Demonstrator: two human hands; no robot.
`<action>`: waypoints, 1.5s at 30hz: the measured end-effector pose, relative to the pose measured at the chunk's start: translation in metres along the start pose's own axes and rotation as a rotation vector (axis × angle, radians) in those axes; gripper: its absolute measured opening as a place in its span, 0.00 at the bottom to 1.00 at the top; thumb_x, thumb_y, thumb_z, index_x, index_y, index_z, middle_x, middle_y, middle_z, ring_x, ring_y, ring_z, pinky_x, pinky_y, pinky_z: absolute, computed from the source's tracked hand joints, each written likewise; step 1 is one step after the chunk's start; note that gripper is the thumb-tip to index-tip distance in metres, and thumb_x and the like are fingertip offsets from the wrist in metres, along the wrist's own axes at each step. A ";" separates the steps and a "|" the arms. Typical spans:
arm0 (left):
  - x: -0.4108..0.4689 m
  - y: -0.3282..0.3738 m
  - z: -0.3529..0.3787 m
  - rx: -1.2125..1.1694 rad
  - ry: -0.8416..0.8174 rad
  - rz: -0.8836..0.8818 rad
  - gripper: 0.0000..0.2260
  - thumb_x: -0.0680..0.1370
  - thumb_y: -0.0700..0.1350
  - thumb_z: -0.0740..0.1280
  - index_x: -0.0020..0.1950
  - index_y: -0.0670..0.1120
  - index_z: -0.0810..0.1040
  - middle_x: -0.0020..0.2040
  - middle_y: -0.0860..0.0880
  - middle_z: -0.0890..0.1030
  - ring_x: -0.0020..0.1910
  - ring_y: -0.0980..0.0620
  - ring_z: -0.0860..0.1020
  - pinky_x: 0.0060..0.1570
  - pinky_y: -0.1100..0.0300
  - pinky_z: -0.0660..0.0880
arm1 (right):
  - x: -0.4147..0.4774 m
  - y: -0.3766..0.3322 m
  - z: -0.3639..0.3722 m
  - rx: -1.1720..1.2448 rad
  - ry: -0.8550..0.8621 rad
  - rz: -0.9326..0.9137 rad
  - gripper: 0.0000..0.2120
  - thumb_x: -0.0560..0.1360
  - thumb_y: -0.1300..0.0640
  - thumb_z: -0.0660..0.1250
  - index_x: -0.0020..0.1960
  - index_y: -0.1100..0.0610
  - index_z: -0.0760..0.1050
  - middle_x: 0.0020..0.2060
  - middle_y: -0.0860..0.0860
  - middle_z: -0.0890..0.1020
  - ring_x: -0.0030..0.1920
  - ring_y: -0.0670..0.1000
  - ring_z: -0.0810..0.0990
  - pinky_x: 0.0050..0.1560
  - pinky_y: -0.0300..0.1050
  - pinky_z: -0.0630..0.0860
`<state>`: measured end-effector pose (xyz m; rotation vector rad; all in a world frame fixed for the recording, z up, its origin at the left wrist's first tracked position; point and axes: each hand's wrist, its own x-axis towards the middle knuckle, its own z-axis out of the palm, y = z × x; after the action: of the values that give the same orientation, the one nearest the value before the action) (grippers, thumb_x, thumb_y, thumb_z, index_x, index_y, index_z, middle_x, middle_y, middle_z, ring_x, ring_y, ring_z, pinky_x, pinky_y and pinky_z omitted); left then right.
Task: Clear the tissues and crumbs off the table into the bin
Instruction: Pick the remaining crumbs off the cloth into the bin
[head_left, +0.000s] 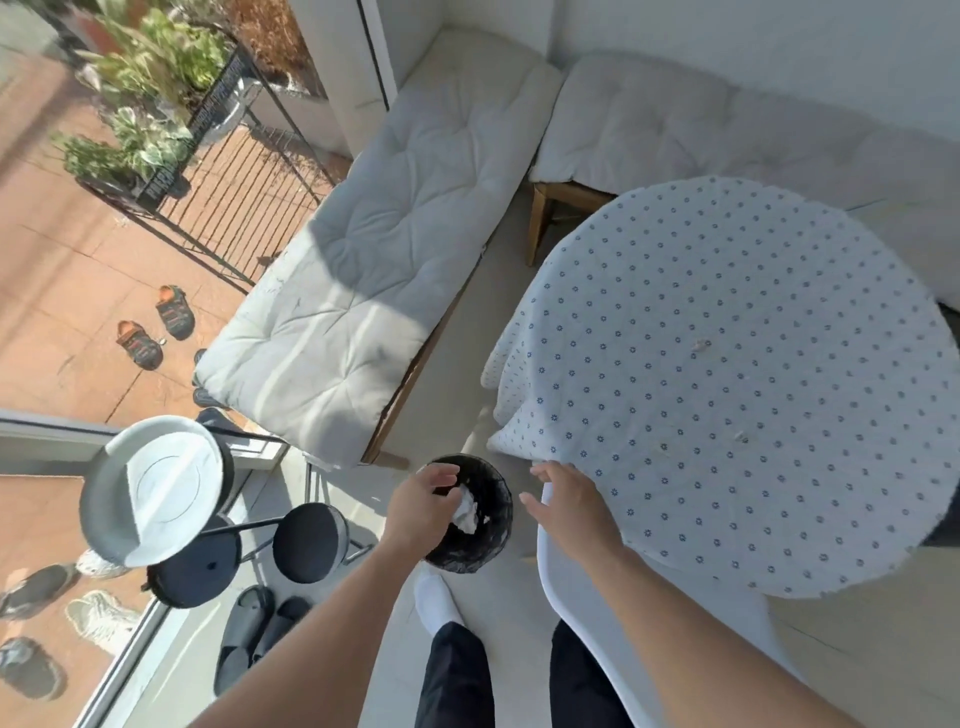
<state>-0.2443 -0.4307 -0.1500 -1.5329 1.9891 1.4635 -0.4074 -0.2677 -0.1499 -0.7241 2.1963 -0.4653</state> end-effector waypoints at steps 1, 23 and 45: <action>0.000 0.013 0.002 0.016 -0.009 0.020 0.16 0.80 0.46 0.67 0.67 0.54 0.81 0.61 0.57 0.84 0.58 0.53 0.83 0.63 0.51 0.78 | -0.002 0.003 -0.011 0.014 0.019 0.010 0.17 0.79 0.48 0.71 0.67 0.50 0.77 0.61 0.46 0.80 0.61 0.50 0.80 0.62 0.49 0.78; 0.066 0.241 0.151 0.243 -0.153 0.453 0.17 0.81 0.49 0.72 0.71 0.52 0.79 0.63 0.53 0.82 0.55 0.54 0.83 0.51 0.59 0.82 | 0.005 0.182 -0.175 0.228 0.389 0.275 0.18 0.80 0.53 0.72 0.68 0.52 0.74 0.59 0.52 0.73 0.47 0.50 0.76 0.45 0.38 0.73; 0.122 0.309 0.217 0.473 -0.114 0.834 0.05 0.80 0.35 0.70 0.52 0.39 0.86 0.51 0.44 0.81 0.44 0.46 0.82 0.50 0.50 0.81 | 0.037 0.224 -0.176 0.189 0.423 0.022 0.03 0.80 0.62 0.71 0.53 0.57 0.78 0.47 0.52 0.79 0.42 0.51 0.82 0.44 0.53 0.82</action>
<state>-0.6309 -0.3443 -0.1637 -0.4163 2.7832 1.1023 -0.6397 -0.1008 -0.1763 -0.5339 2.5003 -0.8671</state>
